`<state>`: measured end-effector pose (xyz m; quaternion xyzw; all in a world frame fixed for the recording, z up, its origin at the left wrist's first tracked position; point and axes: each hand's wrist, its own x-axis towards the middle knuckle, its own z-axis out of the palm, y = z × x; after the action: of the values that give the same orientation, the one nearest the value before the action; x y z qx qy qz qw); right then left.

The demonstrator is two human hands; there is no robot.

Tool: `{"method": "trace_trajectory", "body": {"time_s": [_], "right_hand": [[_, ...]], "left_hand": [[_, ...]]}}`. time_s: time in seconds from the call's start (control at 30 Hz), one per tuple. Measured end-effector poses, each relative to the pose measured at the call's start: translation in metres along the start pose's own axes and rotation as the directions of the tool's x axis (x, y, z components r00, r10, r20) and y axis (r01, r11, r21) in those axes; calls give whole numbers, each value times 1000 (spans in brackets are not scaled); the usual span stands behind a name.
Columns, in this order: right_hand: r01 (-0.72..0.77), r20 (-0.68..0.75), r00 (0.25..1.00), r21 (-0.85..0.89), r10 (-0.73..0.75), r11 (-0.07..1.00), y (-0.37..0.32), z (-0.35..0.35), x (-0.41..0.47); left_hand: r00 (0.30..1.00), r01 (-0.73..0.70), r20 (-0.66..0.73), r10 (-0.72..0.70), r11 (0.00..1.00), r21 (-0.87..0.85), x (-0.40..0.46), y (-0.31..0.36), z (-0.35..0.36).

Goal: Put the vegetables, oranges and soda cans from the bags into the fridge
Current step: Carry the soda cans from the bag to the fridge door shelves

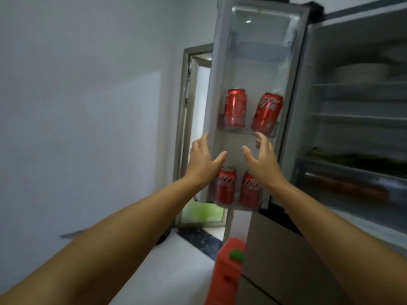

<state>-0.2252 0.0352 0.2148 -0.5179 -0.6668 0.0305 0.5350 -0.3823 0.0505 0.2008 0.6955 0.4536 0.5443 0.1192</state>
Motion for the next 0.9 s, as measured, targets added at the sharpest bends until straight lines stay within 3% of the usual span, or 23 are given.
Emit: {"method": "trace_trajectory", "body": {"time_s": [0.2,0.43,0.6,0.7,0.9], "right_hand": [[-3,279,960,-103,32,995,-18,77,-87],[135,611,791,-128,-29,983,-88,219,-202],[246,782,614,-60,-107,967,-177,343,-303],[237,833,536,3,-133,971,-226,404,-357],[230,929,352,34,-115,973,-272,499,-431]], "left_hand": [[987,146,-78,-140,985,87,-95,-64,-78],[929,369,-94,-357,888,273,-234,-174,-222],[815,571,-161,-557,725,385,-343,-249,-356],[750,655,-246,-613,639,404,-392,-275,-429],[570,803,-304,-764,439,403,-486,-322,-512]]}}
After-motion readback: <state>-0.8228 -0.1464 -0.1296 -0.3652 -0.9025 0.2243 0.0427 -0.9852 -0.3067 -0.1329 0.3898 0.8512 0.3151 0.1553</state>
